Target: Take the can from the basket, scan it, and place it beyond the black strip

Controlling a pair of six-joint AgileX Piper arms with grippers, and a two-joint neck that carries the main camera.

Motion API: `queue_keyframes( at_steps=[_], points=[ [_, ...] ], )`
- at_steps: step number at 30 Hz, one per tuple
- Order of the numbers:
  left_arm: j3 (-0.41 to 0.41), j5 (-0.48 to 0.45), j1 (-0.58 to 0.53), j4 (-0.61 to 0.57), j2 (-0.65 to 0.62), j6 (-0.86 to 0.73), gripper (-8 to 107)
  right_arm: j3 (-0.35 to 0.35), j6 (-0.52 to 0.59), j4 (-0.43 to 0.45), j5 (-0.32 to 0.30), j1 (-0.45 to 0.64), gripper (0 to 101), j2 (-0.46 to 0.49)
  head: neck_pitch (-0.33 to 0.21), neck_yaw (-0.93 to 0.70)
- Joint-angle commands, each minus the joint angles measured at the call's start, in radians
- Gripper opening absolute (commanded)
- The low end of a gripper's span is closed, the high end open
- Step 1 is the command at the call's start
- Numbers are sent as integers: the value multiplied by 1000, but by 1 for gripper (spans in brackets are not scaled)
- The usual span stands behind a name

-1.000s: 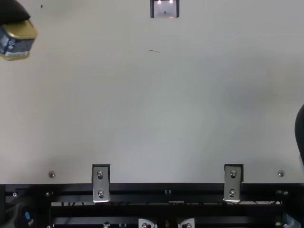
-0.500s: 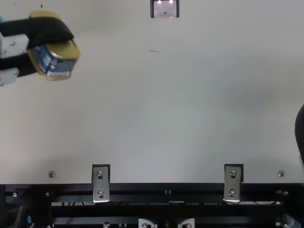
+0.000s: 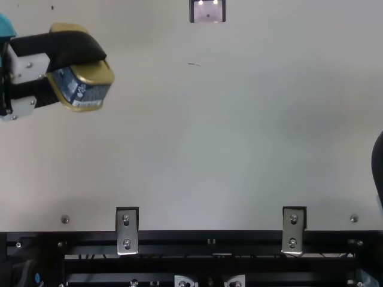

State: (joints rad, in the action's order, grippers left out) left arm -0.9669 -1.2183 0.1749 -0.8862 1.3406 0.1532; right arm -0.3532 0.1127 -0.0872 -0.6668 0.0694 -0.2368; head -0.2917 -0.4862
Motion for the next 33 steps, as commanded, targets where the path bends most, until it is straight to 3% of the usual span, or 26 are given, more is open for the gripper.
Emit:
queue_keyframes(
  at_steps=[1,24,33],
  points=[
    [0,0,0,0,0,0,10,0,0,0,0,0,101,0,-30,-11],
    [-3,3,0,7,1,0,10,0,0,2,0,0,101,0,-29,-10],
    [-113,23,-48,144,-1,6,10,0,0,2,0,0,101,0,-23,61]
  ],
)
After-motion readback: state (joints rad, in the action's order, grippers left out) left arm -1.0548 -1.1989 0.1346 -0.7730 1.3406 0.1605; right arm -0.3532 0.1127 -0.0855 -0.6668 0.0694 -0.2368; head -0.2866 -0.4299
